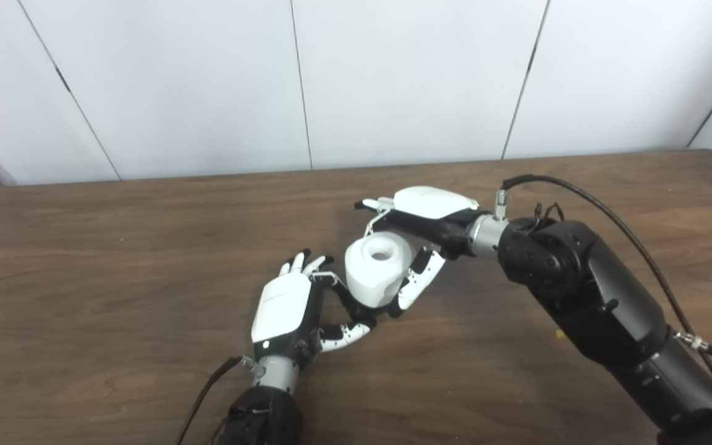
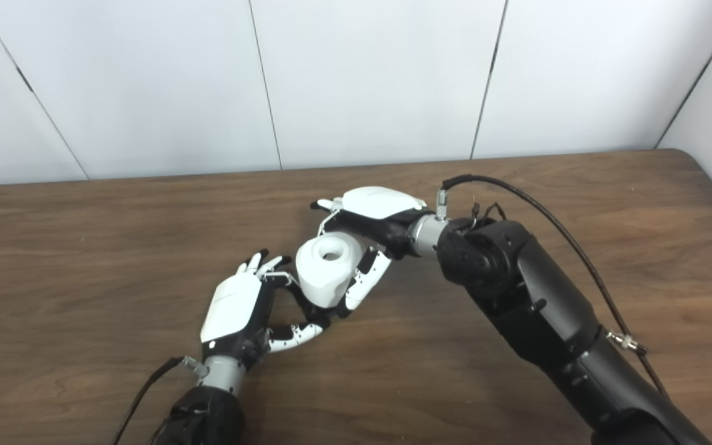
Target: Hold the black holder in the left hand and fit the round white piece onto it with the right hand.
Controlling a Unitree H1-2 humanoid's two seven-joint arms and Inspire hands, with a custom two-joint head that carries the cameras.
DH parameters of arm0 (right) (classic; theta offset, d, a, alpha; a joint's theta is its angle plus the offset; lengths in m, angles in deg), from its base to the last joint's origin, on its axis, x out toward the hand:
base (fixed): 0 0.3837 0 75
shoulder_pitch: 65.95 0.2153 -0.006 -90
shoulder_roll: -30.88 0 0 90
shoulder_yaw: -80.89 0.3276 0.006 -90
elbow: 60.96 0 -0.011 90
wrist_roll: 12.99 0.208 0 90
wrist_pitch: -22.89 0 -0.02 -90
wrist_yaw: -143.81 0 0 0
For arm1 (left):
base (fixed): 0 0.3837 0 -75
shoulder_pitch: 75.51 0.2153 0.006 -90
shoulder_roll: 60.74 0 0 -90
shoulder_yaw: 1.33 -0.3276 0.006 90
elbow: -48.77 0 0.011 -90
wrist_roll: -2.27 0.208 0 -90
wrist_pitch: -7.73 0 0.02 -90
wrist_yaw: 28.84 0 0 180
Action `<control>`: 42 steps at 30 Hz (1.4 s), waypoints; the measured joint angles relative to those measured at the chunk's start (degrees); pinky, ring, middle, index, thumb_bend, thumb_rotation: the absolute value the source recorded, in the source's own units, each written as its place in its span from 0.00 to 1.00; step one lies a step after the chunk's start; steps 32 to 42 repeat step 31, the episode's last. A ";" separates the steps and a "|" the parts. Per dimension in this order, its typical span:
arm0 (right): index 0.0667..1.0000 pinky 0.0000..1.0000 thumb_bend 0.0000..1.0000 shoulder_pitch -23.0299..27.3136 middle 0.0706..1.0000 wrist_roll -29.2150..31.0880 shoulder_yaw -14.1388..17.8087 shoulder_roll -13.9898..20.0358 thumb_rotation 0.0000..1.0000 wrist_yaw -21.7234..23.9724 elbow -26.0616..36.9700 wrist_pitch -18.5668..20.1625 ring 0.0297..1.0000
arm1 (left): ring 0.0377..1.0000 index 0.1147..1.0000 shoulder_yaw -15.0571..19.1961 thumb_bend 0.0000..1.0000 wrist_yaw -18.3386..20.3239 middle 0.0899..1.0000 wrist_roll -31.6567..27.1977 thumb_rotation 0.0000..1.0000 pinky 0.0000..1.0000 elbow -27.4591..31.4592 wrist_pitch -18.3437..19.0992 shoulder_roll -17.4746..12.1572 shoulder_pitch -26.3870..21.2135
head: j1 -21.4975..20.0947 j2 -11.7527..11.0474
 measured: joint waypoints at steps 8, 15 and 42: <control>1.00 1.00 1.00 0.14 1.00 0.43 0.07 0.04 0.40 0.44 0.00 1.50 1.00 | 1.00 0.41 0.09 0.52 0.16 0.89 -0.03 0.05 1.00 -0.13 0.05 0.00 -0.16 | -0.26 -0.17; 1.00 0.99 1.00 0.14 1.00 1.84 1.56 0.12 0.40 0.68 0.01 2.62 1.00 | 1.00 0.55 1.56 0.72 1.68 0.97 -1.83 0.08 1.00 -0.09 0.97 0.54 -0.29 | -0.53 -0.53; 1.00 1.00 1.00 0.13 1.00 3.26 3.71 0.55 0.44 0.06 0.70 2.91 1.00 | 1.00 0.81 3.80 0.95 2.81 1.00 -2.92 0.21 1.00 0.04 1.25 0.58 -0.60 | -0.79 -1.75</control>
